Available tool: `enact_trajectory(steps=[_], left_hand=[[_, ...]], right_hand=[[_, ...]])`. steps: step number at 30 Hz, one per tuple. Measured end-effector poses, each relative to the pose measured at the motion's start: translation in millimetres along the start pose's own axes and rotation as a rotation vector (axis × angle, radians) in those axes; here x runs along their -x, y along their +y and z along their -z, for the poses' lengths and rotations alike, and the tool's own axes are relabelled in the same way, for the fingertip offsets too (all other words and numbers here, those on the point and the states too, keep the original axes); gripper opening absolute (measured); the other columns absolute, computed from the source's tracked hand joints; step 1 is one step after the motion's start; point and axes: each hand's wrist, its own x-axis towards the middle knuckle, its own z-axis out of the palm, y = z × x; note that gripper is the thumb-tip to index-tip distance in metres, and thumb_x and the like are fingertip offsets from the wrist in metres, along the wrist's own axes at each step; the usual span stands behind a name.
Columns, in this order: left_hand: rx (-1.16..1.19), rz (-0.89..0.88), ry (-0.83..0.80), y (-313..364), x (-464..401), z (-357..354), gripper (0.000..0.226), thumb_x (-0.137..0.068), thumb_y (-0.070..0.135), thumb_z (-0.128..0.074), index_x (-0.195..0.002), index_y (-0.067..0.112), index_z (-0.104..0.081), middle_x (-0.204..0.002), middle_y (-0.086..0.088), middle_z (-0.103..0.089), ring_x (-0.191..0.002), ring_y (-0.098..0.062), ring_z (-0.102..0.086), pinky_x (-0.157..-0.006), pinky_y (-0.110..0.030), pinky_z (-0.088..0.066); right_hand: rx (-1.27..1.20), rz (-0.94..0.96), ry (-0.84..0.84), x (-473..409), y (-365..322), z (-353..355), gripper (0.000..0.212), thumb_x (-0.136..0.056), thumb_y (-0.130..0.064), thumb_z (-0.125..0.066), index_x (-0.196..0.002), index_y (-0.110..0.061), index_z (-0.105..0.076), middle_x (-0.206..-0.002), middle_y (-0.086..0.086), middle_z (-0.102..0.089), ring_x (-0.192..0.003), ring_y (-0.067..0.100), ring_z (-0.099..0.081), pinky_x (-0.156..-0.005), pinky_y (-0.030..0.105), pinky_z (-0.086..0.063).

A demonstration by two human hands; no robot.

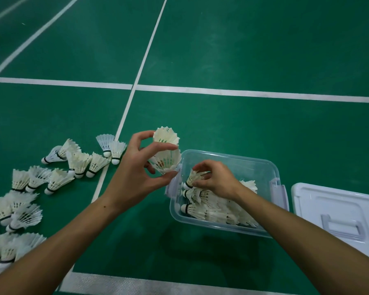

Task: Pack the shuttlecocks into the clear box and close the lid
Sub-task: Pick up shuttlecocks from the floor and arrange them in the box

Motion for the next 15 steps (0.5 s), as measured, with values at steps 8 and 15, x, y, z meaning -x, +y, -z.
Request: enact_trajectory(steps=[8, 15], left_hand=[[-0.033, 0.029, -0.167, -2.2, 0.5, -1.6, 0.052, -0.079, 0.032, -0.091, -0.123, 0.047, -0.069, -0.144, 0.009, -0.038, -0.091, -0.020, -0.065, -0.075, -0.027, -0.057], [-0.005, -0.070, -0.426, 14.5, -9.4, -8.8, 0.053, -0.078, 0.019, -0.092, -0.123, 0.039, -0.071, -0.143, 0.003, -0.042, -0.092, 0.017, -0.052, -0.075, 0.000, -0.038]], right_hand=[[-0.024, 0.098, 0.096, 24.1, -8.5, 18.0, 0.041, -0.088, -0.019, -0.086, -0.125, -0.023, -0.068, -0.127, -0.010, -0.070, -0.106, 0.004, -0.072, -0.093, 0.038, -0.064], [0.130, 0.466, 0.249, 73.5, -44.7, 63.8, 0.043, -0.086, -0.017, -0.087, -0.124, -0.026, -0.070, -0.136, -0.009, -0.060, -0.117, 0.009, -0.066, -0.092, 0.026, -0.059]])
